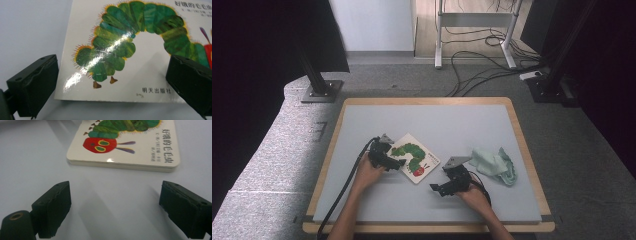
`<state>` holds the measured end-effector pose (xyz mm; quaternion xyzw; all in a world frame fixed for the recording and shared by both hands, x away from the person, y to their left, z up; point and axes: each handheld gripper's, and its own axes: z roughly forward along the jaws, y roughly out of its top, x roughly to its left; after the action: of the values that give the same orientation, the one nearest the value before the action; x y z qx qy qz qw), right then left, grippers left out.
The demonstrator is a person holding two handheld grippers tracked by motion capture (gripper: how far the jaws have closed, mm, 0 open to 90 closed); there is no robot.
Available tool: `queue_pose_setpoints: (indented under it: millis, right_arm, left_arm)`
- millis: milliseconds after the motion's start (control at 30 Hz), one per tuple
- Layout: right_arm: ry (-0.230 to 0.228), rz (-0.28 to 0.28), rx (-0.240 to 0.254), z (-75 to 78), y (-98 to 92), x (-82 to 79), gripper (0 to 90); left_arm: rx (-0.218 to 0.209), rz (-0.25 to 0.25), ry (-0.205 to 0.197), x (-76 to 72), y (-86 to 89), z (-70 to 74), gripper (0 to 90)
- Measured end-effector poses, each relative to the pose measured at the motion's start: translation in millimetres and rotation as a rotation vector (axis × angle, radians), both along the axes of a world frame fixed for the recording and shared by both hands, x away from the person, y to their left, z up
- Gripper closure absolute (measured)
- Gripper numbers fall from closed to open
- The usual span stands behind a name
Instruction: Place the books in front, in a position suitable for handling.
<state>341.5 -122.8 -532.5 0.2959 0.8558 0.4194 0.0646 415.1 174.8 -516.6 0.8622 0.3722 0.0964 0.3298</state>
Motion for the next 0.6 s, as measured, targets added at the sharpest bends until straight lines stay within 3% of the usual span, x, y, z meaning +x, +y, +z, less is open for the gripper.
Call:
queue_pose_setpoints:
  millis: [300, 467, 600]
  right_arm:
    - [-0.004, 0.003, 0.003, 0.2, -5.9, -15.6, 9.8]
    - [-0.002, -0.004, -0.002, 0.1, -8.3, -22.2, 8.4]
    - [-0.019, -0.002, -0.034, -0.2, -5.4, -27.8, 5.8]
  left_arm:
    - [-0.013, -0.036, 0.004, -34.0, -13.9, -1.4, 0.0]
    - [0.065, -0.075, -0.010, -53.8, -23.5, -6.6, 0.0]
    - [0.072, -0.091, -0.006, -64.7, -29.9, -5.8, 0.0]
